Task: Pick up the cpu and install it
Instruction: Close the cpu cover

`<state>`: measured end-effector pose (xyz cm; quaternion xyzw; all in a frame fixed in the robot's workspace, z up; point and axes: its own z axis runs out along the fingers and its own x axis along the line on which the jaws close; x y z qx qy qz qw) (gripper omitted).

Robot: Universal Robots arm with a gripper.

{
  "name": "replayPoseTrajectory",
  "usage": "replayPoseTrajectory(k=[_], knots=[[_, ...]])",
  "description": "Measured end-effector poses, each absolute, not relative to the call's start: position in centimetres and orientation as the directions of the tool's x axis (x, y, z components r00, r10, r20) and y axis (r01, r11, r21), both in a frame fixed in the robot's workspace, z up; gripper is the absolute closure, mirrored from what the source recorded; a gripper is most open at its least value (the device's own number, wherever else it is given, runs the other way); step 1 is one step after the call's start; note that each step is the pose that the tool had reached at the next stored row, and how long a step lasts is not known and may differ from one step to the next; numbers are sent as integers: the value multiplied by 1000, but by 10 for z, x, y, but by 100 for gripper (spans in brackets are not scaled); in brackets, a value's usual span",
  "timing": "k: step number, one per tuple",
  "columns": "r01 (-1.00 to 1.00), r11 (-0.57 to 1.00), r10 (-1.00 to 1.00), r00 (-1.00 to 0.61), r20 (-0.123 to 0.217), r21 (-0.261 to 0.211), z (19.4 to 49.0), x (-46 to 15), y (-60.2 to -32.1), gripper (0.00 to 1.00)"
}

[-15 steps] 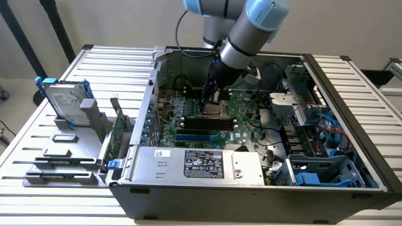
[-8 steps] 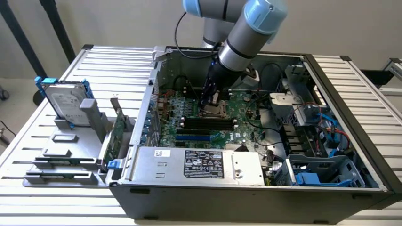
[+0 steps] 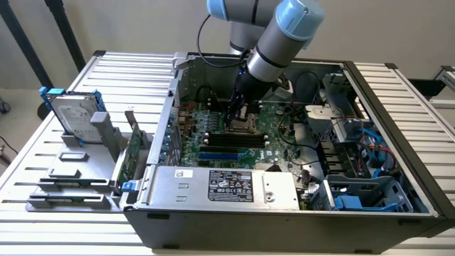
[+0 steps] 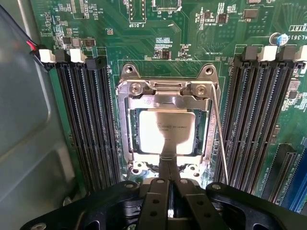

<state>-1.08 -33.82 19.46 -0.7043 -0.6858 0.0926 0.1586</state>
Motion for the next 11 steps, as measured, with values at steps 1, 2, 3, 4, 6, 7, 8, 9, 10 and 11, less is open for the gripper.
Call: replayPoseTrajectory(k=[1,2,3,4,6,7,8,9,10,11], knots=[[937,-9,995,42,88,-350,195,-11,-338,89],[937,-9,995,42,88,-350,197,-11,-338,89],[936,-9,995,42,88,-351,200,-12,-339,89],[936,-9,995,42,88,-351,202,-13,-339,89],[936,-8,995,42,91,-351,206,-15,-339,89],[936,-7,995,42,92,-352,208,-17,-339,89],[936,-7,995,42,93,-352,209,-19,-340,89],[936,-7,995,42,94,-352,211,-22,-340,89],[936,-6,995,42,95,-352,212,-25,-340,89],[936,-6,995,42,95,-352,212,-28,-340,89]])
